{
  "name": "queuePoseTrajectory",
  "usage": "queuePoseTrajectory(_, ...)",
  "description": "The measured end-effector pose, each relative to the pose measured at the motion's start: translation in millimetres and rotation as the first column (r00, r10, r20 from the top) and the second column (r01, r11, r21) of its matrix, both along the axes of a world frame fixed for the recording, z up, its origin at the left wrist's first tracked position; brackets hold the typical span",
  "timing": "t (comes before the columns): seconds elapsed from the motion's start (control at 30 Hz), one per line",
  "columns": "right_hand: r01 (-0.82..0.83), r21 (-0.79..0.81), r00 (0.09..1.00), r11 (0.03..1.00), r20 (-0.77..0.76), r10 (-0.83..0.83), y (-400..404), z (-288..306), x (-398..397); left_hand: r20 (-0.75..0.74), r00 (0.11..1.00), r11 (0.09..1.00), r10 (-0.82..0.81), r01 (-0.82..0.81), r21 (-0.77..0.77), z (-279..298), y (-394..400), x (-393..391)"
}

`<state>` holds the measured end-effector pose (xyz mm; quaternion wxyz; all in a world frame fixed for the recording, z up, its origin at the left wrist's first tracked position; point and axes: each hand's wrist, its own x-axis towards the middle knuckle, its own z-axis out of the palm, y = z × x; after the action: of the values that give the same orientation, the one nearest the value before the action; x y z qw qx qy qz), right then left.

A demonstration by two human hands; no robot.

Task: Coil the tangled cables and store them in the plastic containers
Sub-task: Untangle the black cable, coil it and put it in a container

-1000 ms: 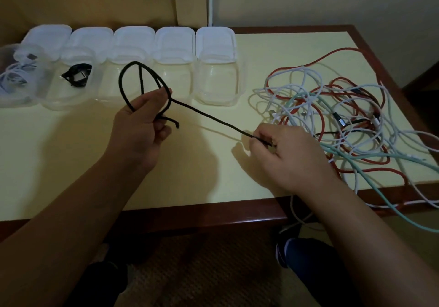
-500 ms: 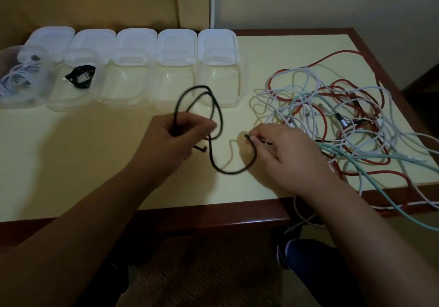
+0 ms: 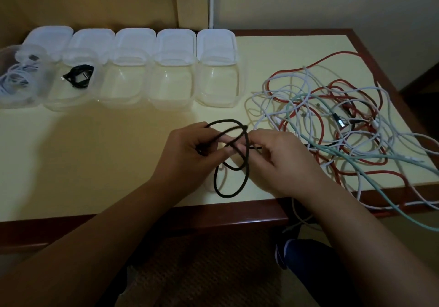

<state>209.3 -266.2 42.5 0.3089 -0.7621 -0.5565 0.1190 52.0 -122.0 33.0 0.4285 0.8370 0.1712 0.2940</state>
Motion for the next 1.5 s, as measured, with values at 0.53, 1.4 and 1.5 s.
queuePoseTrajectory(0.53,0.223,-0.012,0.974,0.975,0.029,-0.223,0.8,-9.2,9.5,0.055,0.927,0.875,0.370,-0.329,-0.356,17.6,65.4,-21.5)
queuePoseTrajectory(1.4,0.086,0.099,0.996,0.991,-0.035,-0.083,-5.0,-14.9,15.1,-0.153,0.983,0.970,-0.104,0.067,-0.232,4.7,-2.1,22.7)
queuePoseTrajectory(1.5,0.096,0.099,0.995,0.990,-0.044,-0.092,-4.5,-14.0,16.4,-0.157,0.981,0.993,-0.111,0.104,-0.053,7.2,1.6,17.5)
